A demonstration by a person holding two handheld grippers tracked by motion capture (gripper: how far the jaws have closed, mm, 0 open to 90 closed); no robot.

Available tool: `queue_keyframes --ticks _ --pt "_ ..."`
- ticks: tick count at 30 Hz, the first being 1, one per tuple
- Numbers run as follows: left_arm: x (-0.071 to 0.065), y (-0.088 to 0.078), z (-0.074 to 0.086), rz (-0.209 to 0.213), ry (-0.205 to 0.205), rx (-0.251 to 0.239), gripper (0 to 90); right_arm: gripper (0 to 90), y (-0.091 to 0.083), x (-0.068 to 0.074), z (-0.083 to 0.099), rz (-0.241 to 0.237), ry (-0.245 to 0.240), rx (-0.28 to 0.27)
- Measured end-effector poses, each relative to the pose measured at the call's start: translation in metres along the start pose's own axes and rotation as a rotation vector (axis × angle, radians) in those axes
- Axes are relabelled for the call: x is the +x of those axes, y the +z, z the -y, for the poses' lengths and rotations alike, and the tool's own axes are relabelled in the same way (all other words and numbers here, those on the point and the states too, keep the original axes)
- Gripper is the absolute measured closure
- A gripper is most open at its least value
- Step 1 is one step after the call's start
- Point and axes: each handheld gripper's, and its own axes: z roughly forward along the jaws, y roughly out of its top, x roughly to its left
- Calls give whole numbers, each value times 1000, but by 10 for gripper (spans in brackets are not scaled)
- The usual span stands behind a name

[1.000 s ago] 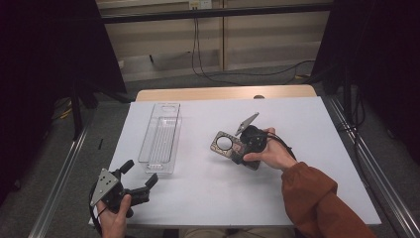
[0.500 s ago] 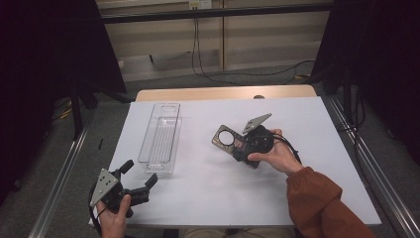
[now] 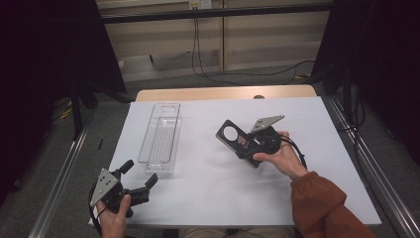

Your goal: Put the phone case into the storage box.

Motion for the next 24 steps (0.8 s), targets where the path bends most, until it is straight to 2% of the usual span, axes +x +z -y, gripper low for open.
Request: queue_keyframes --ticks 13,14,20,24 --pt "0 -1 0 -5 3 0 18 125 -8 -2 13 -2 18 -150" --pt "1 -1 0 4 3 -2 18 125 -9 -3 14 -1 21 -160" --pt "0 -1 -1 -4 3 -1 18 125 -12 -4 17 8 34 -215" --pt "0 -1 -1 -4 3 -1 18 125 -14 -5 19 -5 40 -249"
